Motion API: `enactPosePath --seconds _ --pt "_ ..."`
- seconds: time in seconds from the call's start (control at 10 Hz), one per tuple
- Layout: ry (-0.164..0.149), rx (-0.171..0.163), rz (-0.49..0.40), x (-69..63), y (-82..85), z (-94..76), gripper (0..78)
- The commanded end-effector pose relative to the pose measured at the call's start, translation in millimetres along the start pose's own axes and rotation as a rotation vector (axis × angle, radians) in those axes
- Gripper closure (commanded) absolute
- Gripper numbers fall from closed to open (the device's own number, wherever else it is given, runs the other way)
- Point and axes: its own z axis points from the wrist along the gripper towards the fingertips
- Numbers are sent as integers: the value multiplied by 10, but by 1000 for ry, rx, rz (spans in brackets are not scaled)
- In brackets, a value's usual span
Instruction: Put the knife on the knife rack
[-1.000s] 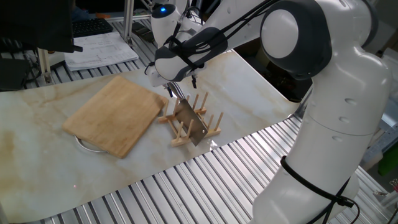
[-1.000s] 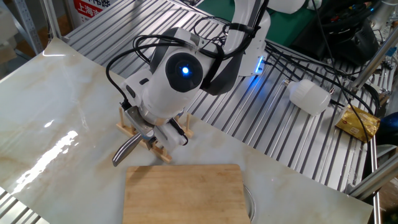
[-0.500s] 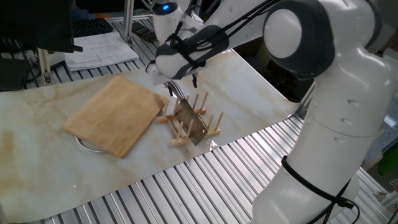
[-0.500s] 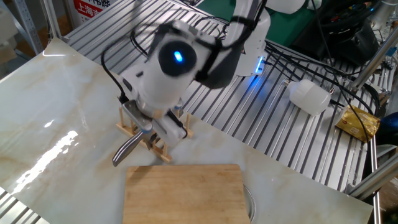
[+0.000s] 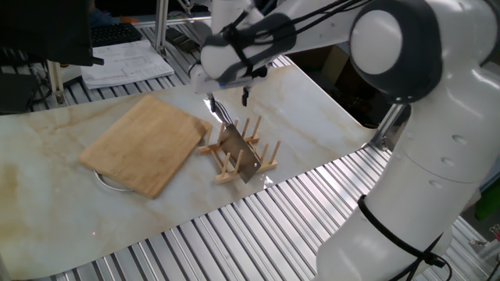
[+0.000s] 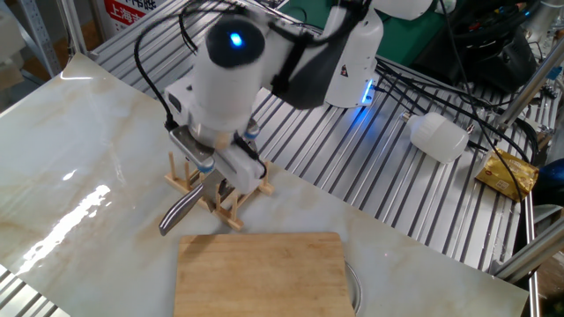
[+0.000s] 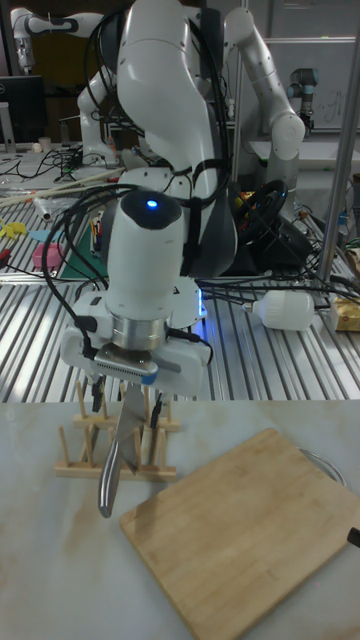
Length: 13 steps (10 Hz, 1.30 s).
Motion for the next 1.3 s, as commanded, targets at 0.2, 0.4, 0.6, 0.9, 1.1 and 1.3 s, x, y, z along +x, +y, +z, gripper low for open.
enactPosePath --seconds 0.2,0.4,0.6,0.9,1.1,1.3 --pt "24 -126 -17 62 84 -327 1" --pt "30 -129 -12 51 143 -431 1" --pt "29 -132 -16 46 137 -447 1" --pt "37 -166 -23 31 135 -459 1" --pt "42 -186 -42 31 135 -459 1" --pt "43 -192 -49 30 135 -459 1"
